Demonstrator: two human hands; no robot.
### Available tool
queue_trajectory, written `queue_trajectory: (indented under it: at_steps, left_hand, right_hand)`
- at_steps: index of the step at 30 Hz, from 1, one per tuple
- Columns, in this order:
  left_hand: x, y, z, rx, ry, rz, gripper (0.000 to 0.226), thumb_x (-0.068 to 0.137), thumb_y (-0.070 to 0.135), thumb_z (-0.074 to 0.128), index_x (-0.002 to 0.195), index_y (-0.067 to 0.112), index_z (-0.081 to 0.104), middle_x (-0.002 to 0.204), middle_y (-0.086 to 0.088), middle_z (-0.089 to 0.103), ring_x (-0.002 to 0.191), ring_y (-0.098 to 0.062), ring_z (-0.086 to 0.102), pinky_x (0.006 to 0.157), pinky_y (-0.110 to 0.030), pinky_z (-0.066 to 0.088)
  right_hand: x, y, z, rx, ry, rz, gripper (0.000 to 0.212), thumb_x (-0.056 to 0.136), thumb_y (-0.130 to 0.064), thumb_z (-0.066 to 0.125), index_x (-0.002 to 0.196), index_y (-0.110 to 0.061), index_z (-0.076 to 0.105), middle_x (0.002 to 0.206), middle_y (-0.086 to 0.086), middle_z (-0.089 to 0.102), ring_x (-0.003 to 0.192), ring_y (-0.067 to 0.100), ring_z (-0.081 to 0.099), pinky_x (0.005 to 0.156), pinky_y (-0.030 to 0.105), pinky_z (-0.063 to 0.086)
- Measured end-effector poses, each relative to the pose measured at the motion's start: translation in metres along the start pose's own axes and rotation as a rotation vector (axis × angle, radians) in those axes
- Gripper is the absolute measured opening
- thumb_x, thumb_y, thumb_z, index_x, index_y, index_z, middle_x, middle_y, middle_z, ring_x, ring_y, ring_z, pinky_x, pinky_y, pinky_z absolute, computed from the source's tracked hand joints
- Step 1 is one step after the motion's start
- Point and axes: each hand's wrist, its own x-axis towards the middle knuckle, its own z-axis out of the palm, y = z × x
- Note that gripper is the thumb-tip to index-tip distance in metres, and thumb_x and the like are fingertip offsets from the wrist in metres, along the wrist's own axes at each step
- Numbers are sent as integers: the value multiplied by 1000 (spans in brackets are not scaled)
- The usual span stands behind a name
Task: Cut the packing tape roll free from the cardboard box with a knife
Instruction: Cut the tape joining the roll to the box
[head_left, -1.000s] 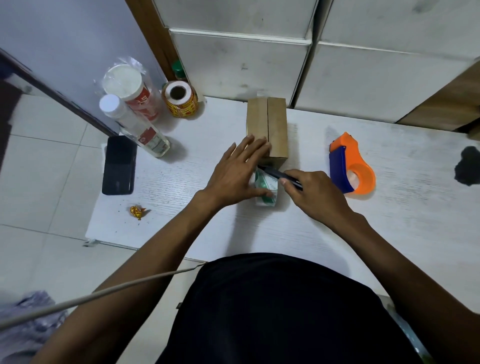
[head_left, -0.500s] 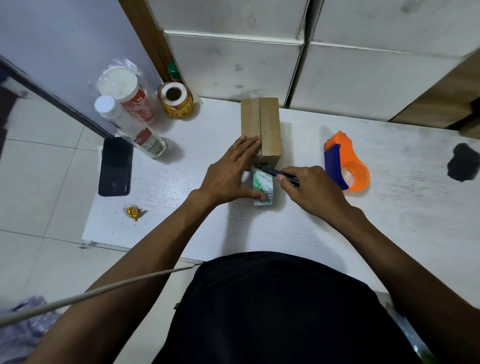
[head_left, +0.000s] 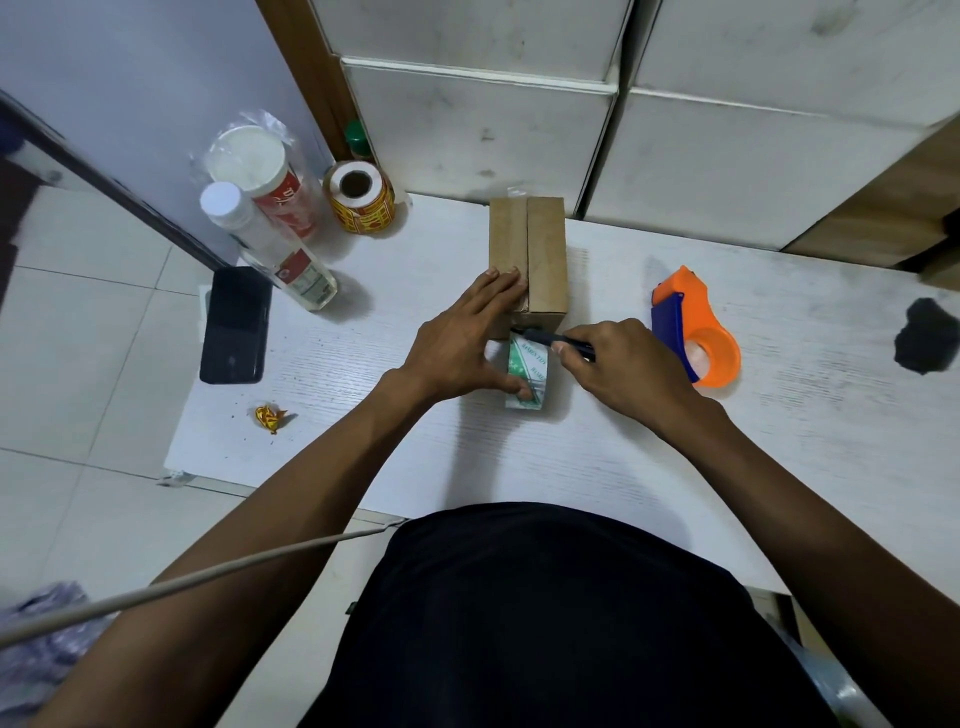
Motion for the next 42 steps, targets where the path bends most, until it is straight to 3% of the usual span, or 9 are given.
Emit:
queue_trajectory:
  at_steps: [8, 13, 16, 21, 28, 31, 36, 40, 42]
  left_hand:
    - [1, -1, 1, 13, -5, 5, 121, 65, 62, 84, 160, 25, 18, 169, 10, 14, 156, -11, 5, 99, -44, 51]
    - [1, -1, 3, 10, 4, 8, 120, 65, 60, 85, 159, 23, 20, 169, 8, 15, 156, -12, 6, 104, -42, 47]
    - [1, 1, 2, 0, -1, 1, 121, 65, 58, 86, 159, 22, 20, 169, 7, 15, 156, -13, 6, 106, -45, 46]
    - [-1, 0, 3, -15, -17, -4, 124, 63, 58, 86, 160, 22, 17, 169, 7, 12, 156, -13, 4, 107, -46, 45]
    - [0, -1, 7, -50, -8, 1, 127, 63, 59, 87, 160, 24, 14, 169, 10, 8, 156, -12, 1, 97, -44, 52]
    - [-1, -1, 11, -106, 4, 2, 128, 63, 55, 88, 161, 23, 12, 170, 9, 6, 156, -12, -1, 100, -44, 52]
    - [-7, 0, 21, -117, 104, -13, 135, 57, 56, 91, 160, 17, 13, 170, -6, 6, 157, -28, 3, 122, -55, 26]
    - [-17, 6, 28, -143, 260, -125, 128, 47, 57, 94, 151, 19, 30, 154, -12, 27, 133, -31, 41, 102, -44, 49]
    - [-22, 10, 30, -195, 259, -183, 119, 46, 54, 95, 142, 20, 34, 139, -8, 33, 116, -24, 50, 82, -43, 59]
  right_hand:
    - [2, -1, -4, -49, 0, 13, 37, 96, -41, 51, 103, -15, 76, 83, 9, 76, 71, 25, 66, 56, 37, 55]
    - [1, -3, -7, -94, 20, 0, 35, 96, -39, 52, 104, -15, 76, 82, 8, 76, 69, 24, 66, 46, 23, 38]
    - [-1, -4, -6, -126, 36, -8, 35, 96, -39, 52, 102, -15, 76, 80, 9, 75, 67, 24, 65, 48, 25, 43]
    - [-6, 16, -12, -224, 6, 114, 34, 96, -35, 52, 94, -10, 75, 67, 9, 64, 59, 27, 59, 44, 25, 31]
    - [-33, 37, -26, -66, 101, 161, 29, 97, -31, 56, 93, -11, 75, 78, 13, 66, 58, 28, 58, 53, 39, 49]
    - [-35, 45, -16, 19, 157, 208, 27, 98, -34, 52, 97, -15, 71, 69, 8, 64, 60, 27, 58, 53, 41, 49]
    - [-37, 58, 8, 136, 193, 243, 25, 102, -31, 46, 96, -9, 55, 60, 12, 55, 53, 27, 52, 46, 39, 38]
    - [-37, 64, 25, 229, 191, 279, 22, 103, -26, 45, 96, -5, 49, 58, 2, 46, 51, 22, 46, 45, 30, 28]
    - [-36, 66, 32, 268, 173, 297, 21, 103, -24, 44, 97, -4, 47, 66, 12, 56, 58, 30, 54, 48, 34, 37]
